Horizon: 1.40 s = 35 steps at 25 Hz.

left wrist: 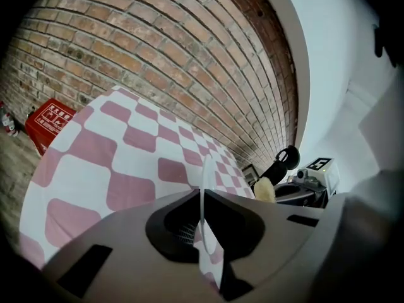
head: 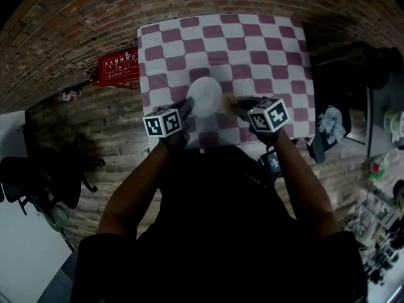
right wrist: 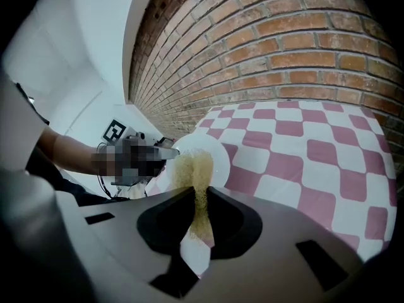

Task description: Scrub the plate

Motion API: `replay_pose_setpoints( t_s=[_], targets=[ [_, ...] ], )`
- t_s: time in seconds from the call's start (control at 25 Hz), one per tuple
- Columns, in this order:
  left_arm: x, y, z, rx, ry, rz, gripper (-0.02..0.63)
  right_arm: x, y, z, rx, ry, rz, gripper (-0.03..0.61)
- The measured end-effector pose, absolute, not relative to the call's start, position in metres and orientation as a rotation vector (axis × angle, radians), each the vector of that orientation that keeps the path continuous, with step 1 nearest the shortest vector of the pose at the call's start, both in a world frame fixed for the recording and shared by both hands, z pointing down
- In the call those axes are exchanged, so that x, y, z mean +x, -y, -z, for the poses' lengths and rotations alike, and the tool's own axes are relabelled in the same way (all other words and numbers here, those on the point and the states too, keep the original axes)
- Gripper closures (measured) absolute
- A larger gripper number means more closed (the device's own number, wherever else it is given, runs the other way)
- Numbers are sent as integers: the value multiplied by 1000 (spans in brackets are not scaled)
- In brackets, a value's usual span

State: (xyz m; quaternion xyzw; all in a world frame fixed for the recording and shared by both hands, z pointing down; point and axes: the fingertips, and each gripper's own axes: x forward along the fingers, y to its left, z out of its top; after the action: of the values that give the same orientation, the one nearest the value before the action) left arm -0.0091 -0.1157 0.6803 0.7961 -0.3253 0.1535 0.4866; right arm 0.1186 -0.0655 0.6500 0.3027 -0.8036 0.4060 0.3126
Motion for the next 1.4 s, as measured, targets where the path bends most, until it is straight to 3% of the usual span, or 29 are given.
replay_pose_setpoints(
  t_s=[1.04,1.4],
  targets=[
    [-18,107,-740,1744,839,-420,591,123,62,-663,783,2080,-1074,525],
    [-20,110,-759,1820,835,-622,530,128,66,-666,793,2073,-1096,525]
  ],
)
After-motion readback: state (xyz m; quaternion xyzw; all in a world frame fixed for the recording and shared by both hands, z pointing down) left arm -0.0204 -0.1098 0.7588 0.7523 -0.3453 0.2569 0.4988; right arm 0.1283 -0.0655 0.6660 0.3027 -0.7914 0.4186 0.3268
